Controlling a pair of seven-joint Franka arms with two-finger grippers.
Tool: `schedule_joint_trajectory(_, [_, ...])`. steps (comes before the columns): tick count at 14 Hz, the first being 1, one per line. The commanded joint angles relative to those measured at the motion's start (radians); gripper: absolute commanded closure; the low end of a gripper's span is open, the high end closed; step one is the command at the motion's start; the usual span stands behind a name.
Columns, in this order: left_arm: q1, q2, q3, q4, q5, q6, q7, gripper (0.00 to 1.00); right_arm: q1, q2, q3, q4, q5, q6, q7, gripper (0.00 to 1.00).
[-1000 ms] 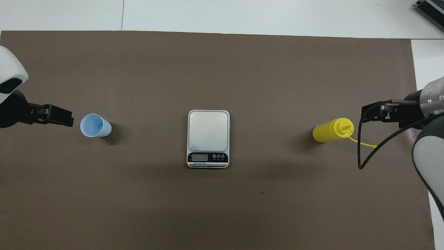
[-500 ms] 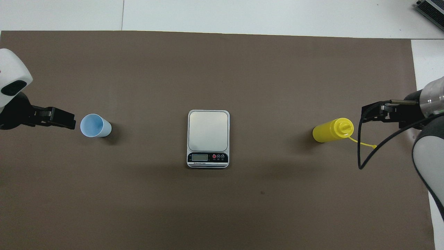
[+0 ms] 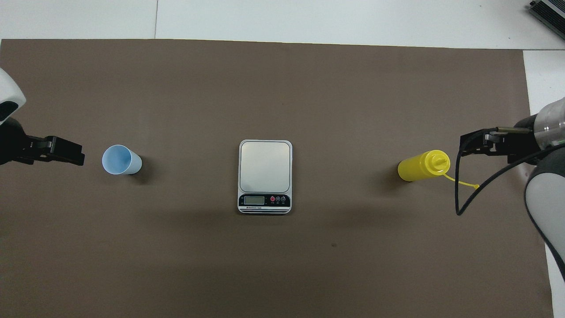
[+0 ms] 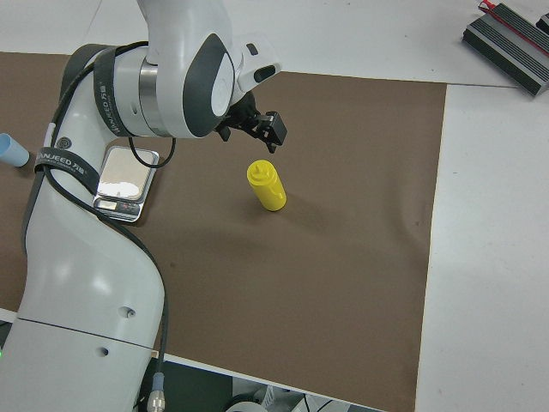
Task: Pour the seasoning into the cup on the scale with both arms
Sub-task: 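Reach the left gripper to the blue cup and grasp it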
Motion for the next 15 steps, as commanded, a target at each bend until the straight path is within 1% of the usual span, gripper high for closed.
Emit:
schedule_joint_trajectory(1, [0.029,-0.044,-0.004,-0.116,0.009,0.103,0.006,0.0,-0.014,0.005,0.005,0.008,0.017,-0.008,-0.021,0.0])
schedule_joint_trajectory(2, [0.041,-0.055,-0.004,-0.172,0.009,0.169,0.006,0.0,-0.014,0.005,0.005,0.01,0.017,-0.008,-0.021,0.0])
schedule_joint_trajectory(4, [0.077,-0.052,-0.004,-0.259,0.009,0.277,0.004,0.0,-0.014,0.005,0.005,0.01,0.017,-0.008,-0.021,0.0])
schedule_joint_trajectory(7, [0.1,-0.015,-0.004,-0.352,0.009,0.399,-0.013,0.0,-0.014,0.005,0.005,0.01,0.017,-0.008,-0.021,0.0])
schedule_joint_trajectory(11, [0.083,-0.012,-0.006,-0.519,0.009,0.59,-0.115,0.0,-0.014,0.005,0.005,0.008,0.017,-0.008,-0.021,0.0])
schedule_joint_trajectory(13, [0.086,-0.002,-0.006,-0.558,0.008,0.68,-0.117,0.0,-0.014,0.005,0.005,0.008,0.017,-0.008,-0.021,0.0])
schedule_joint_trajectory(15, [0.087,0.025,-0.006,-0.558,0.006,0.716,-0.12,0.0,-0.014,0.005,0.005,0.008,0.017,-0.008,-0.021,0.0])
